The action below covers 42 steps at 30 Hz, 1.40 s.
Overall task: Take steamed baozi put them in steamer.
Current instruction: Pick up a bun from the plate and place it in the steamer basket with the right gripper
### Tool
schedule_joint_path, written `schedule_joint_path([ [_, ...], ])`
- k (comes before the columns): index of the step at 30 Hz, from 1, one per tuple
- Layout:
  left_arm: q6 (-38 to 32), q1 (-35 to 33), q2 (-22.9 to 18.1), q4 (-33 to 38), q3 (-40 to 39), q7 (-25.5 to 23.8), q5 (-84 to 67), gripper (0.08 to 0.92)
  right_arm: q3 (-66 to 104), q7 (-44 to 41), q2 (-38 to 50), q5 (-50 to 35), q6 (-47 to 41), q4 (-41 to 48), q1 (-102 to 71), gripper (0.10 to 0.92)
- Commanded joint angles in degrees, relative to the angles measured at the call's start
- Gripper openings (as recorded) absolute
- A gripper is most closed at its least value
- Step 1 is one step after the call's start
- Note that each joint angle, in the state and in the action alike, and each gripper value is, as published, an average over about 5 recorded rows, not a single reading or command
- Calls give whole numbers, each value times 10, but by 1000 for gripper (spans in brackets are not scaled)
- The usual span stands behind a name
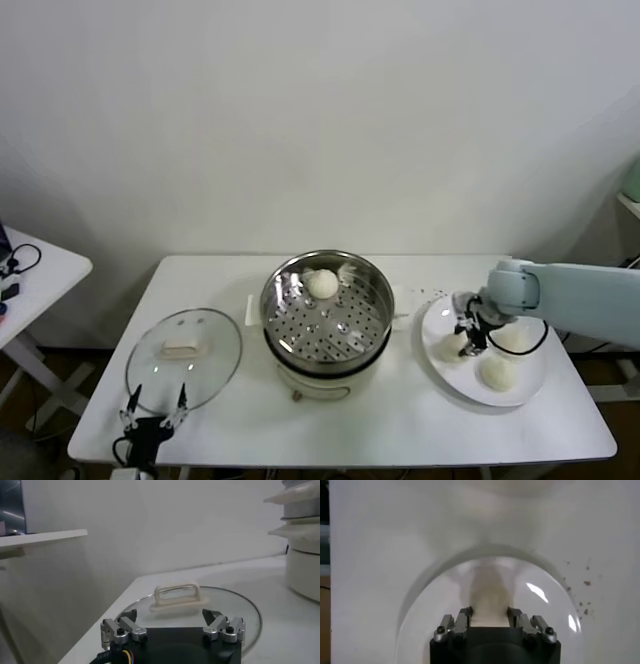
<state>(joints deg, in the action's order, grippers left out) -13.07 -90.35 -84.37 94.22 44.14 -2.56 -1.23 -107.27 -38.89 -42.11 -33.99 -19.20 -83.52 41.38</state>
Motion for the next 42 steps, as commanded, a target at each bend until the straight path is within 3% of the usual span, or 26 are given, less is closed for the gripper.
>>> schedule_joint_path([
  [1, 0, -3, 0, 4, 2, 0, 1, 823, -112, -38, -12, -92, 13, -85, 241, 523],
  [8, 2, -5, 1, 12, 3, 0, 3, 823, -91, -75, -78, -222, 4, -111, 371, 525],
  [19, 3, -8, -6, 25, -7, -2, 7, 823, 145, -3, -213, -339, -91, -91, 244, 530],
  [28, 4, -7, -7, 28, -8, -3, 8, 823, 168, 33, -312, -289, -109, -30, 88, 543],
  [42, 3, -2, -8, 16, -7, -3, 7, 823, 131, 38, -378, -201, -96, 87, -17, 551],
])
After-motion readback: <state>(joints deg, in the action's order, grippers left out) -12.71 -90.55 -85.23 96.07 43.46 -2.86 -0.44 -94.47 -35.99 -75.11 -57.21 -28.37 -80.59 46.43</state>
